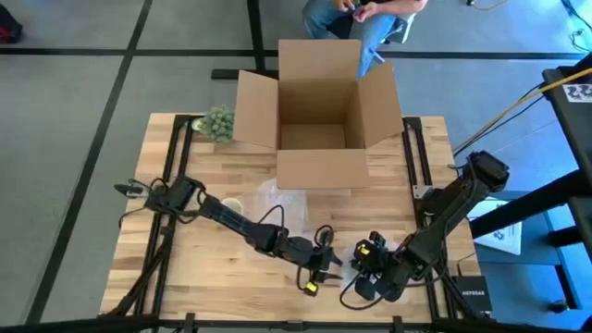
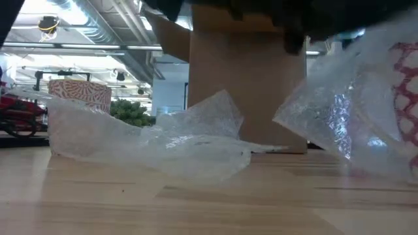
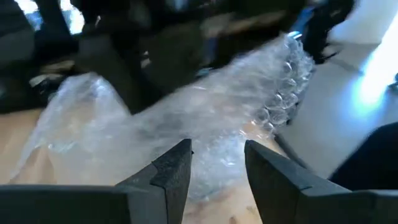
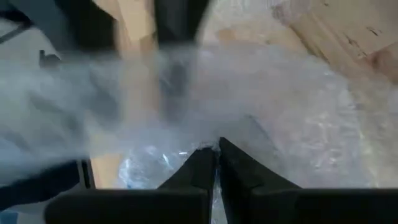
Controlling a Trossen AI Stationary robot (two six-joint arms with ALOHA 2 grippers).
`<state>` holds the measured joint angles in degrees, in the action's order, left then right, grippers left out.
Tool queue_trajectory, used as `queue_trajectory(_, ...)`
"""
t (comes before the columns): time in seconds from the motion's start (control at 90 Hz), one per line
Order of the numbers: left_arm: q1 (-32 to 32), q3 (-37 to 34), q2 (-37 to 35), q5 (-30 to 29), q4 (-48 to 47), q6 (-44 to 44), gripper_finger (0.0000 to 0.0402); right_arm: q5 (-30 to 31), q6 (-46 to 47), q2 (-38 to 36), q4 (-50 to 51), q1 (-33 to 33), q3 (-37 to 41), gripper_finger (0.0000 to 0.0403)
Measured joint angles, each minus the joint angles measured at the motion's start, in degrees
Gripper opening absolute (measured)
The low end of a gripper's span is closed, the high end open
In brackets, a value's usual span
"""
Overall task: Wrap mug
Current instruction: Wrap the red mug with the right bubble wrap
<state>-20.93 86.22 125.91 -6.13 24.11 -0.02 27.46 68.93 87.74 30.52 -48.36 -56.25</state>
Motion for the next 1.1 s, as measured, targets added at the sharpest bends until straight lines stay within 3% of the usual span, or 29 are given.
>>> queue_trajectory(0.167, 0.3, 1.3, 2.8, -0.3, 0.0, -2.9, 0.0134, -1.0, 0.0, 0.4, 0.0, 0.0, 0.1, 0.0)
queue_trajectory(0.644, -0.4, 1.3, 3.8, -1.1, -0.3, -2.6, 0.0134, -16.6, 4.2, -5.2, -0.4, 0.0, 0.0, 0.0)
queue_trajectory(0.967, -0.4, 1.2, 3.8, -1.6, 0.1, -2.5, 0.0134, -14.0, 5.6, -6.8, -0.7, 0.1, -0.1, 0.0012)
queue_trajectory(1.1, -0.4, 1.2, 3.8, -1.6, 0.1, -2.8, 0.0134, -17.6, 5.6, -7.6, -0.8, 0.0, -0.1, 0.0044)
